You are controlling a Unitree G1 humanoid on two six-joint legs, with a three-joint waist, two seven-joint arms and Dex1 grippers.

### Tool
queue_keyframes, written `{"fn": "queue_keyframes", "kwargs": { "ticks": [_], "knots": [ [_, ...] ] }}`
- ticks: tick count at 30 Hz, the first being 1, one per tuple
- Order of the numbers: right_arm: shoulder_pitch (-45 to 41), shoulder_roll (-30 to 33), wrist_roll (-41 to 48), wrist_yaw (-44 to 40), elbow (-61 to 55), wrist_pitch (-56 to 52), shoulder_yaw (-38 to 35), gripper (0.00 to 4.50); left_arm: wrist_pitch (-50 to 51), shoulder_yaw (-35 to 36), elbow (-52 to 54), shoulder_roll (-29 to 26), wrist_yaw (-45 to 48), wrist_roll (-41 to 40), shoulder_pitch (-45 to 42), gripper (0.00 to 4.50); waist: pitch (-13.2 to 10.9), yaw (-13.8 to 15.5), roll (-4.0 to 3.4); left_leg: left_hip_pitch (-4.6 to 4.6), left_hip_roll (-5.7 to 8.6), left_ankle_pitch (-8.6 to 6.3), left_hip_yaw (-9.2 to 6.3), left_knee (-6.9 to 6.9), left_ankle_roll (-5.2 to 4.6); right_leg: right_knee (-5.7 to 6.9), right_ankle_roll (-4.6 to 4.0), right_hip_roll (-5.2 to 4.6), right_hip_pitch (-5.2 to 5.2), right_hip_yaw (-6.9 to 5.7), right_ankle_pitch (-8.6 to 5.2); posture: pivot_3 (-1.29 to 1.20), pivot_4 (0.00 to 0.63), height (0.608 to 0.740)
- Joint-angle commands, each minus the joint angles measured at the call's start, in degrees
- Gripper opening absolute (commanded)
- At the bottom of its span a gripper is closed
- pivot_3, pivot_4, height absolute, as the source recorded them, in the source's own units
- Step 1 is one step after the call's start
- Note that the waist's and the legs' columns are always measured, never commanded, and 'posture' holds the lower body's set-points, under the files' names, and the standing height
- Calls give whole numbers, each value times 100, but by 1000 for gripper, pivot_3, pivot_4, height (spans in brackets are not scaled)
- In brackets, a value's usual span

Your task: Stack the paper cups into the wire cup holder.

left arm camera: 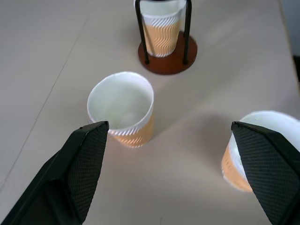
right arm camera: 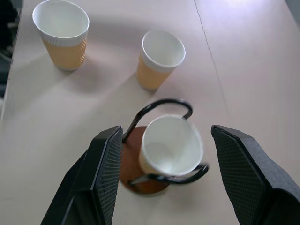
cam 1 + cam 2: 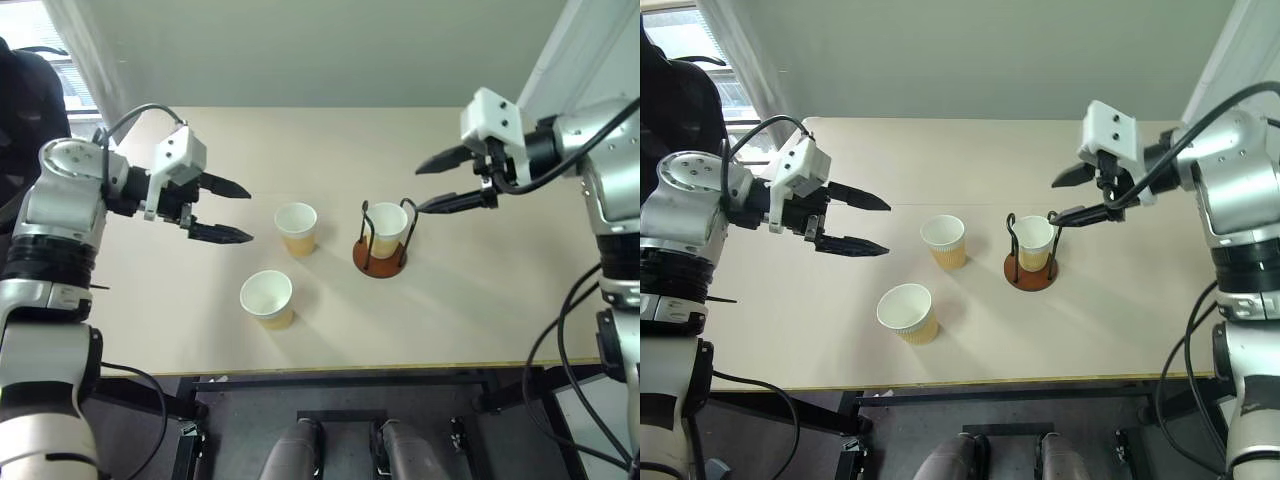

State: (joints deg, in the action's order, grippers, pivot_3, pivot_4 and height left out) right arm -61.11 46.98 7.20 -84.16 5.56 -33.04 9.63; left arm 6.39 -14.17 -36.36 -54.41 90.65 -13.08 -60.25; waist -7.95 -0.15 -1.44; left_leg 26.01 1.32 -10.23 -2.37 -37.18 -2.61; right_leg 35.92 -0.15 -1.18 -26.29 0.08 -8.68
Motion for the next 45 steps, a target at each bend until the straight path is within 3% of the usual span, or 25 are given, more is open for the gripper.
{"fn": "queue_keyframes", "kwargs": {
  "ticks": [1,6,12,21,26,31,45],
  "knots": [
    [248,286,254,178,-474,-332,-328,3004,-1152,-251,-286,-110,84,857,-264,4500,0,1,0,-1,0,0,0,0,0,0,0,0,0,0,0,0,150,740],
    [426,508,404,258,-612,-493,-301,3004,-2461,-666,-972,107,-472,2009,-781,4500,0,7,1,1,1,7,0,-3,-3,1,1,0,1,1,3,0,150,740],
    [446,749,505,134,-608,-515,-185,3004,-2890,-829,-1574,617,-761,2626,-1473,4500,0,43,2,10,6,4,0,-9,-5,-3,5,-2,6,3,6,0,150,740],
    [338,839,853,-206,-288,-323,-323,3004,-3070,-772,-1834,1103,-268,2580,-1770,4500,-1,36,2,10,1,-10,2,-8,-10,-5,26,2,0,2,3,0,150,740],
    [-50,820,1145,-307,71,-541,-416,3004,-3171,-812,-1902,1145,-42,2647,-1734,4500,-1,28,1,12,1,-17,3,-12,-16,-5,61,2,-1,4,16,0,150,740],
    [-387,730,1364,-177,423,-668,-607,3004,-3236,-837,-1947,1150,50,2687,-1633,4500,-1,28,2,15,-1,-18,-3,-20,-18,-2,26,2,0,4,-5,0,150,740],
    [-232,864,1302,-138,364,-622,-545,3004,-3644,-1008,-2273,1273,-214,3053,-1672,4500,-1,38,1,31,-2,-38,3,-82,-40,6,37,-1,3,0,3,0,150,740]
  ]
}}
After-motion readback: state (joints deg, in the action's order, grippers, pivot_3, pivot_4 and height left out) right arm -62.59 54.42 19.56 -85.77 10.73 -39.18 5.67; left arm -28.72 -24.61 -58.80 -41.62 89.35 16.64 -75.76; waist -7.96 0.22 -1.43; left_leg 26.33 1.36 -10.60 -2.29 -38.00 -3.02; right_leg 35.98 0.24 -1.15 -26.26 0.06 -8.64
